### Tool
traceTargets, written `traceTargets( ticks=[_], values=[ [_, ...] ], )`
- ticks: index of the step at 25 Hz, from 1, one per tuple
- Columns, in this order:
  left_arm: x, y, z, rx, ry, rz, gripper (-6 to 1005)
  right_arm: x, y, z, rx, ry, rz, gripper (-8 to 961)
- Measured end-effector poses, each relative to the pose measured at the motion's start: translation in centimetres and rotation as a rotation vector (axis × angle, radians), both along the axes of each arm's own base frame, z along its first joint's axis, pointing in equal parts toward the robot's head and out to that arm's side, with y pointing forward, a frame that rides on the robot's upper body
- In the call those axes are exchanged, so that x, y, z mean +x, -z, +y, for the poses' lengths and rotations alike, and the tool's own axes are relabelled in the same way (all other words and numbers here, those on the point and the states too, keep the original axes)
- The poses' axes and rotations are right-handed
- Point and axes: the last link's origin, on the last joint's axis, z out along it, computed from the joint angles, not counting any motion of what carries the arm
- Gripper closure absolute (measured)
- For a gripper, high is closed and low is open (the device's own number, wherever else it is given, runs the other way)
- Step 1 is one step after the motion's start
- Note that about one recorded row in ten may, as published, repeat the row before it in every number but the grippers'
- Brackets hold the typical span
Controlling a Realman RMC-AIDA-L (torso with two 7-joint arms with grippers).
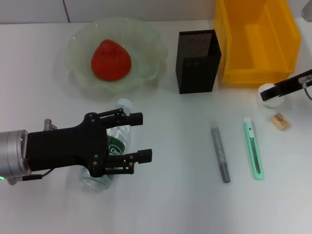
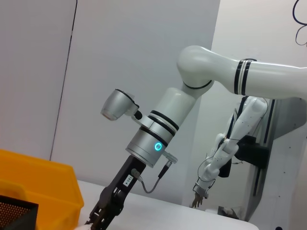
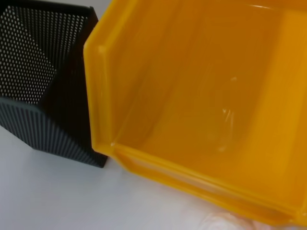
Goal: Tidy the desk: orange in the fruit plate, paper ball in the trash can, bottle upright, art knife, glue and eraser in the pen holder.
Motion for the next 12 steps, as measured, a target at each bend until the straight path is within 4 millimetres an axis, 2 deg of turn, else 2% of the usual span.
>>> traceTargets(
  ticks=[3, 6, 8, 12],
  values=[
    [0.0, -0.1, 0.1, 0.005, -0.003, -0.001, 185, -0.2, -0.3, -0.1, -0.002, -0.006, -0.001, 456],
    [-0.1, -0.2, 0.1, 0.011, -0.006, -0.003, 185, -1.1, -1.4, -0.6, -0.005, -0.026, 0.030, 457],
    [-0.1, -0.2, 0.1, 0.011, -0.006, -0.003, 185, -2.3, -2.3, -1.3, -0.011, -0.063, 0.089, 457],
    [0.0, -0.2, 0.2, 0.012, -0.006, -0.003, 185, -5.2, -5.5, -2.3, 0.036, -0.185, 0.237, 458]
  ],
)
